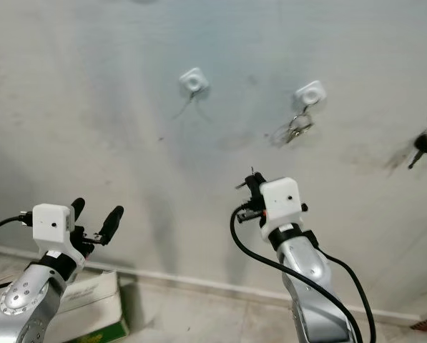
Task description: Hang keys on a hook
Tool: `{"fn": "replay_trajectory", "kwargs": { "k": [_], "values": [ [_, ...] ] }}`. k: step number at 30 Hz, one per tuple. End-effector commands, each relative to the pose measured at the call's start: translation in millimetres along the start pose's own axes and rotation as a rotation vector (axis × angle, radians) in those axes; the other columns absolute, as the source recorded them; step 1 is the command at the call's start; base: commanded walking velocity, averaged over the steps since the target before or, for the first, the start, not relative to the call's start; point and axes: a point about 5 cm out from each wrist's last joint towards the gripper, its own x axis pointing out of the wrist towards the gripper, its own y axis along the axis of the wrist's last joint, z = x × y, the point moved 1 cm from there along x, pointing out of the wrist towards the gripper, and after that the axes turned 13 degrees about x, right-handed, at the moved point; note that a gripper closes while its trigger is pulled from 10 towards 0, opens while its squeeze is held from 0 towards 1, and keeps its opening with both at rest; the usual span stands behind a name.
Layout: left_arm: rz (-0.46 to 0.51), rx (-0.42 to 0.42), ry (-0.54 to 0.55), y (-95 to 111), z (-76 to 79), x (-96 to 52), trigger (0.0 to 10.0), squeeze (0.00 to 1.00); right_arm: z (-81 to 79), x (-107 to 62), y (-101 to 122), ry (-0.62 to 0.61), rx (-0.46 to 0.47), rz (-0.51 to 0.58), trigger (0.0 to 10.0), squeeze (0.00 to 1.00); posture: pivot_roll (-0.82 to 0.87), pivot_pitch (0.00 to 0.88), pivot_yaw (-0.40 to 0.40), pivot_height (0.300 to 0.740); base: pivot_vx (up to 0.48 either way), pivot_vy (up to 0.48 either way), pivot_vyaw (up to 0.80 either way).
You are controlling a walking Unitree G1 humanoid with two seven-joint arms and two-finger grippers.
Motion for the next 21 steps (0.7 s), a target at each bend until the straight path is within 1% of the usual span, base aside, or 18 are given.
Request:
{"fn": "replay_trajectory", "kwargs": {
  "k": [1,5,8,10,14,19,21],
  "values": [
    [0.007,-0.003,-0.018,1.7,3.1,0.2,10.0,0.0,4.1,-0.8,0.9,-0.01,-0.007,0.004,10.0,0.0,0.07,0.0,0.017,0.74,0.416,0.0,0.0],
    [0.008,-0.004,-0.017,2.0,3.2,0.2,10.0,0.0,4.2,-0.8,0.8,-0.011,-0.007,0.004,10.0,0.0,0.07,0.0,0.016,0.74,0.409,0.0,0.0],
    [0.011,-0.014,-0.01,2.2,3.7,0.1,10.0,0.0,4.3,-0.8,0.8,-0.01,-0.009,0.003,10.0,0.0,0.07,0.0,0.016,0.74,0.0,0.0,0.0],
    [0.007,-0.005,-0.004,2.1,3.5,-0.1,10.0,0.0,4.2,-0.8,0.8,-0.01,-0.009,0.003,10.0,0.0,0.07,0.0,0.016,0.74,0.0,0.0,0.0],
    [0.007,0.055,0.028,3.5,1.3,-1.9,10.0,0.0,4.4,-2.2,1.5,-0.008,-0.006,0.005,10.0,0.0,0.07,0.0,0.015,0.74,0.0,0.0,0.0],
    [0.007,0.094,0.078,5.5,-2.9,-4.5,10.0,0.0,4.8,-4.2,3.2,-0.001,-0.003,0.007,10.0,0.0,0.07,0.0,0.019,0.74,0.0,0.0,0.0],
    [0.011,0.105,0.078,6.6,-2.4,-7.4,10.0,0.0,5.3,-5.0,4.2,0.007,-0.002,0.007,10.0,0.0,0.08,0.0,0.022,0.74,0.0,0.0,0.0]
  ]
}}
